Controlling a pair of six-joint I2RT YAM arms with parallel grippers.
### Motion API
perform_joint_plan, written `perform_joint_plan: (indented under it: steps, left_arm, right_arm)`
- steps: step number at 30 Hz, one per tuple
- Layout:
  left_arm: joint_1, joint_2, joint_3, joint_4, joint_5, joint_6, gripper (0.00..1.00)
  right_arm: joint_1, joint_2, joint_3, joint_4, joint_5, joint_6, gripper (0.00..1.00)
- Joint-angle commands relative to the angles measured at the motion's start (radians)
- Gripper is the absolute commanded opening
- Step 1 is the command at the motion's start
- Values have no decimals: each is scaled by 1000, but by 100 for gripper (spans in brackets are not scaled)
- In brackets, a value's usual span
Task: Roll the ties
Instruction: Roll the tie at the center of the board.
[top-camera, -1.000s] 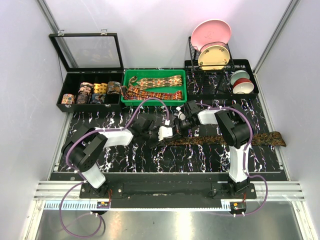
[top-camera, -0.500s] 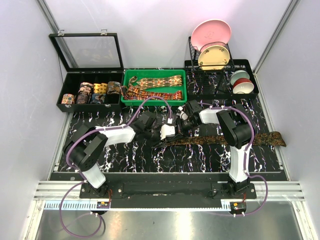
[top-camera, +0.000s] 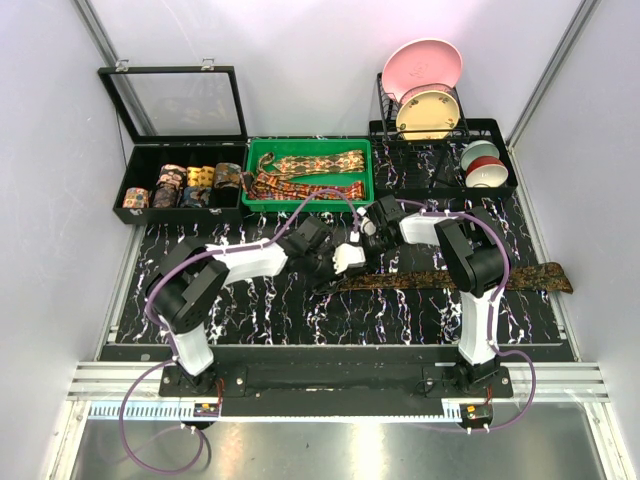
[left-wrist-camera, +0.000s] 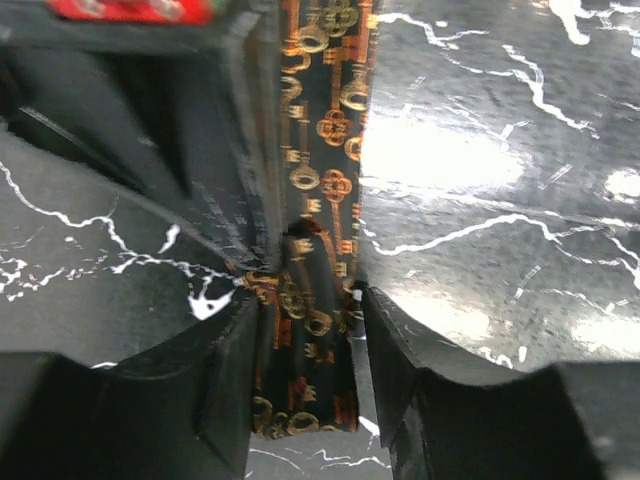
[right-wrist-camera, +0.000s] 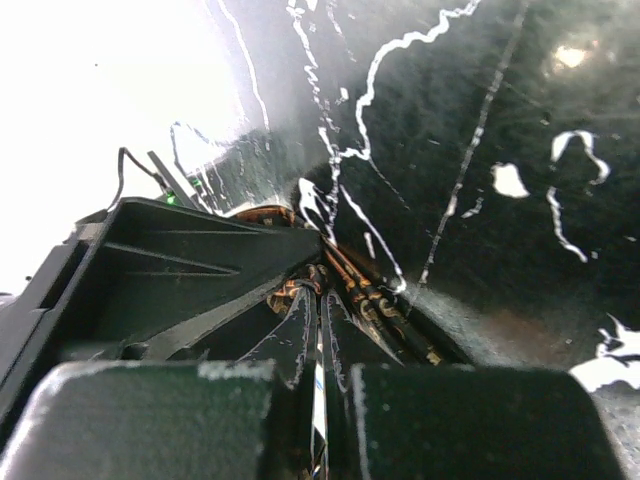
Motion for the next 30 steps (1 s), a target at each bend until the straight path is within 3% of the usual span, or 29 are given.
perform_joint_plan:
  steps: [1, 5, 16, 19, 20, 23, 28, 30]
  left_arm:
    - [-24, 39, 83, -89, -62, -52, 46]
    - [-47, 68, 165, -202, -105, -56, 45]
    - [-52, 65, 174, -290, -231, -15, 64]
    - [-52, 82, 188, -307, -228, -12, 56]
    - [-52, 88, 202, -314, -228, -12, 48]
    - [-52, 105, 217, -325, -227, -12, 38]
    - [-52, 111, 219, -331, -231, -9, 33]
    - [-52, 111, 217, -331, -231, -9, 32]
  right_arm:
    - [-6, -30, -13, 3, 12, -26, 0]
    - [-7, -21, -9, 4, 6, -28, 0]
    - [-7, -53, -22, 29, -45, 12, 0]
    - [-7, -55, -31, 38, -48, 18, 0]
    - [-7, -52, -31, 38, -50, 19, 0]
    - [-6, -39, -31, 44, -57, 23, 0]
    - [-9, -51, -40, 67, -103, 63, 20]
    - [-13, -56, -48, 78, -120, 89, 24]
